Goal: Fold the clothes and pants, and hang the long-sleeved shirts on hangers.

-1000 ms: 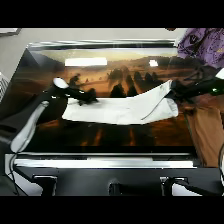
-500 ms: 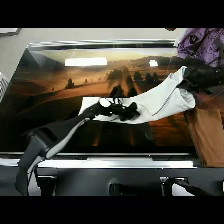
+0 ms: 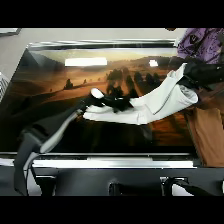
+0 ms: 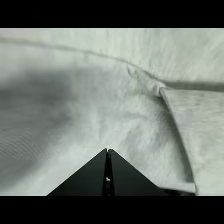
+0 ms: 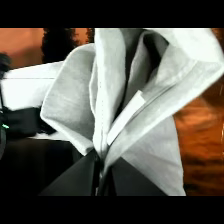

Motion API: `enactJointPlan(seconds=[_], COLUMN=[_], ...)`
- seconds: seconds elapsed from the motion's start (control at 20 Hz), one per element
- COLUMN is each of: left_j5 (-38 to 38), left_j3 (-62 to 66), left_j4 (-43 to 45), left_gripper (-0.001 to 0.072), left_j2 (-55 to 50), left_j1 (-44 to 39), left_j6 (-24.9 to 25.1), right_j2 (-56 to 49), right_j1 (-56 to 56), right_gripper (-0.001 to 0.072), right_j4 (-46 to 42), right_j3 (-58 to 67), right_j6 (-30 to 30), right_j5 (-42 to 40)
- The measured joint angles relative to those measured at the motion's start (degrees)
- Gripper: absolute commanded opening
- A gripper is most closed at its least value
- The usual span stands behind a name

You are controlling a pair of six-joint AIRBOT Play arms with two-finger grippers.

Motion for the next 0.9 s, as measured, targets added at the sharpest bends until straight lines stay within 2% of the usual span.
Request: enactJointPlan(seconds=[0.2, 0.4, 0.65, 0.9], left_j5=[-10.6, -18.8, -22.8, -24.17], left_j3=[0.13, 0.17, 0.17, 0.17], left_j4=[18.12, 30.8, 36.17, 37.4], left_gripper=[0.0013, 0.0014, 0.0015, 0.0015], left_j2=[10.05, 19.76, 26.21, 27.45], left_j1=[13.22, 27.41, 41.24, 47.39], left_j6=[-2.45, -3.5, -3.76, -3.78], right_j2=[-0.22, -2.29, -8.61, -16.94], right_j1=[7.39, 18.51, 31.39, 39.39], right_gripper=[0.003, 0.003, 0.003, 0.003], right_j4=[-1.03, -3.58, -5.51, -4.59], right_j3=[0.04, 0.04, 0.04, 0.04], right_j6=[3.65, 10.03, 17.86, 23.65], right_j5=[-3.54, -9.03, -18.38, -27.34])
